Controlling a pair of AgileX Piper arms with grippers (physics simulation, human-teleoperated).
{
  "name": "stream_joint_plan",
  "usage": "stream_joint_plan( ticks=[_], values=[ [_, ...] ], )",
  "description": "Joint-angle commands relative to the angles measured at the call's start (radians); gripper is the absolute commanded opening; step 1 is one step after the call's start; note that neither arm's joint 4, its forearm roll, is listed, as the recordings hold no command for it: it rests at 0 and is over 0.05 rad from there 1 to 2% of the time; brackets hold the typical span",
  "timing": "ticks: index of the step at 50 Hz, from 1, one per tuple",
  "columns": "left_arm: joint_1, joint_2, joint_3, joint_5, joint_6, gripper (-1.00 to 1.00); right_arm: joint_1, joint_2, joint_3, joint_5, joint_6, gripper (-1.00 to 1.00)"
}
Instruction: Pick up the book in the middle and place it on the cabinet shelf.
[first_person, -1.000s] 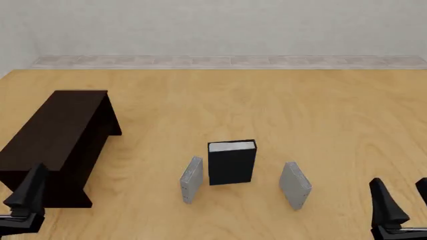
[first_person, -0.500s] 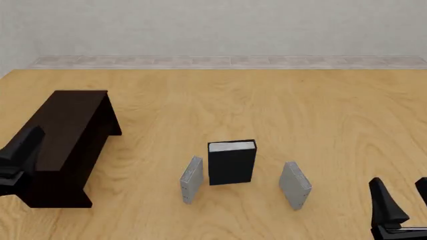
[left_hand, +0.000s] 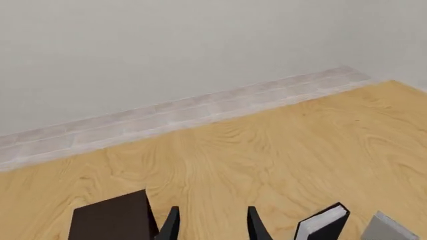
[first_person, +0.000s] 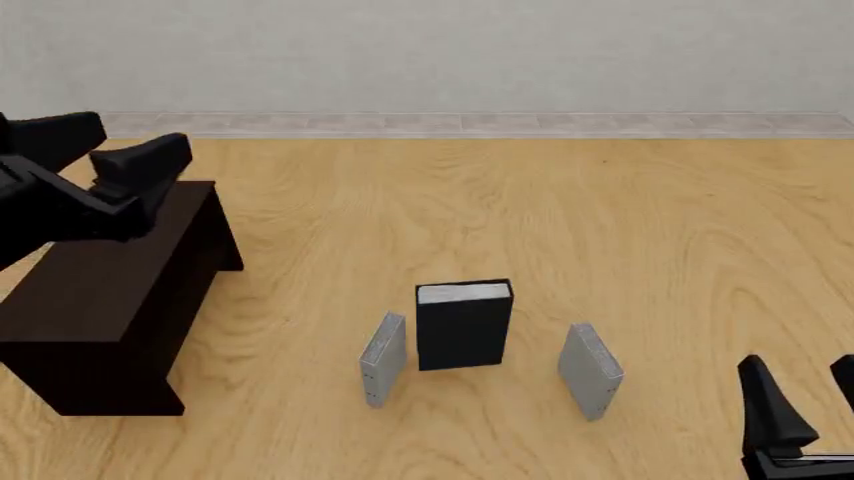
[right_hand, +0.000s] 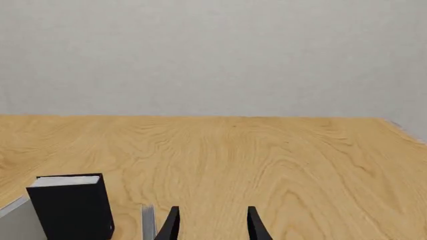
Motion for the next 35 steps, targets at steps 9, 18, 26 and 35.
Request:
stream_joint_plan(
  ticks=[9, 18, 26, 35],
  values=[
    [-0.168, 0.286, -0.288, 0.139, 0.052, 1.00, 0.000, 0.003, 0.000, -0.001, 0.002, 1.00],
    [-0.277, 0.408, -0.428, 0.242, 0.136, 1.00, 0.001, 0.004, 0.000, -0.002, 0.002, 1.00],
    [-0.321, 0.484, -0.481, 0.273, 0.179, 1.00, 0.001, -0.002, 0.000, 0.000, -0.002, 1.00],
    [-0.433, 0.579, -0.551, 0.354, 0.190, 1.00, 0.001, -0.004, -0.001, 0.003, -0.002, 1.00]
  ],
)
